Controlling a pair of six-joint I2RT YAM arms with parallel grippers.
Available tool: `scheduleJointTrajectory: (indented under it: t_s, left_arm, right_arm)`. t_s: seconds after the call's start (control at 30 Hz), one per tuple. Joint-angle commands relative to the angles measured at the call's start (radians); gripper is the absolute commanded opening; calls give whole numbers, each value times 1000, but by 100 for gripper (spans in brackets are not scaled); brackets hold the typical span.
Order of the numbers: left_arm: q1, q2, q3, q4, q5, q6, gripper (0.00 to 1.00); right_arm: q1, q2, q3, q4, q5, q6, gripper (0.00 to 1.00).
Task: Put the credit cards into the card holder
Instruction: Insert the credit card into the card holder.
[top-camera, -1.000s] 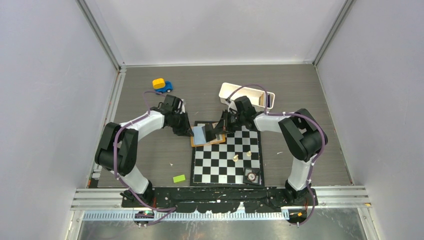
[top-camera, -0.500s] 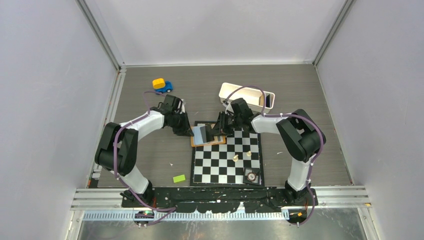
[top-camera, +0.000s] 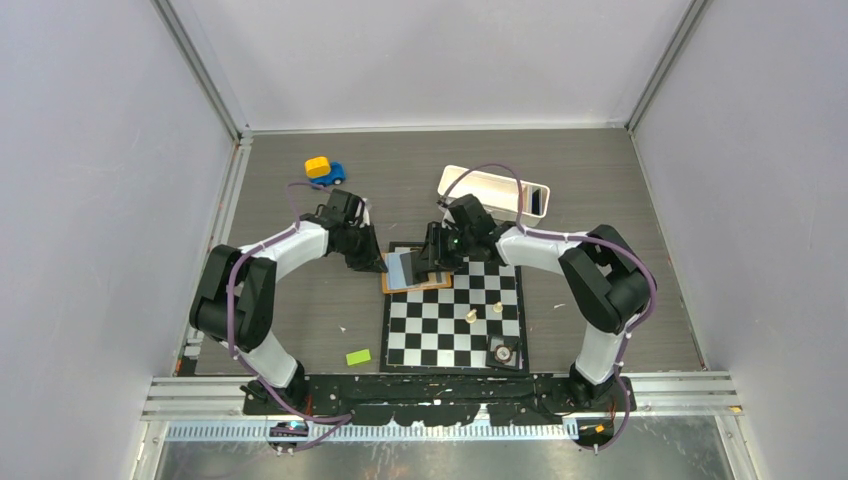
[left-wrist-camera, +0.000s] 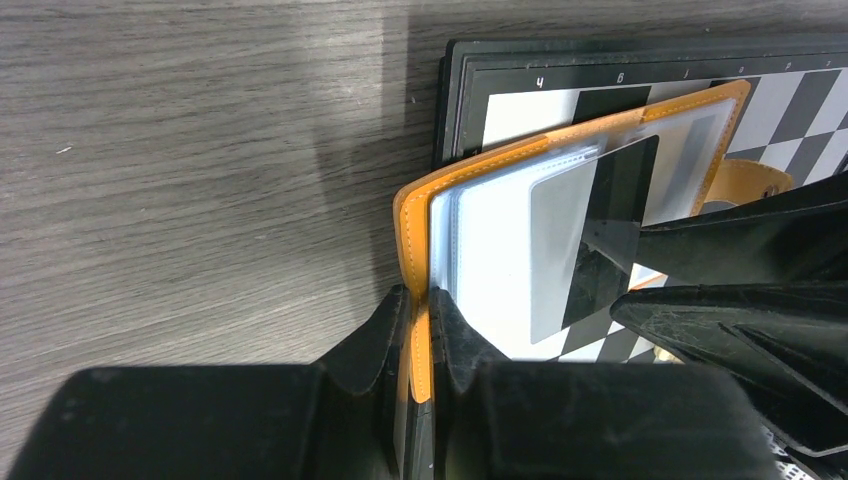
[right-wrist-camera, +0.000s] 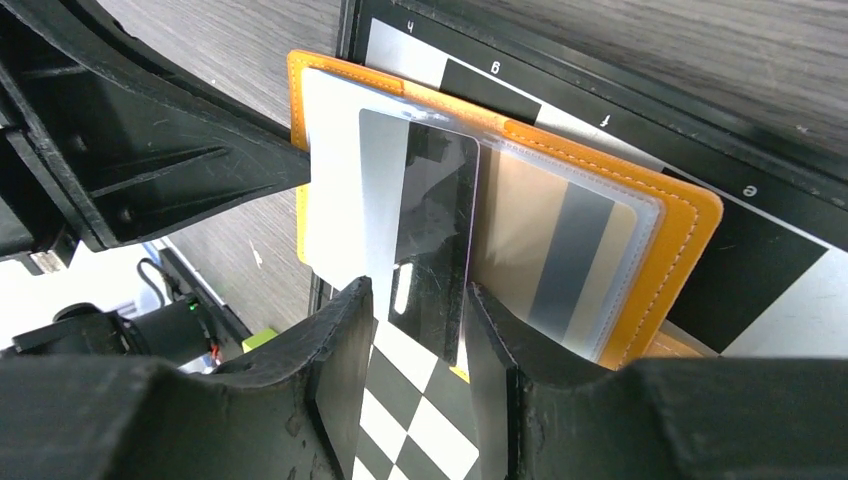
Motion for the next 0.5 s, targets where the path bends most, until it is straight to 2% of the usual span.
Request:
scheduleJointTrajectory:
  t_s: [0.0, 0.47]
  left_arm:
    - [-3, 3, -22, 16, -19, 16, 0]
    - [-4, -24, -55, 64, 31, -31, 0]
  right_arm:
    - [42, -27, 22, -86, 124, -37, 45]
    - [164, 29, 139, -105, 219, -31, 45]
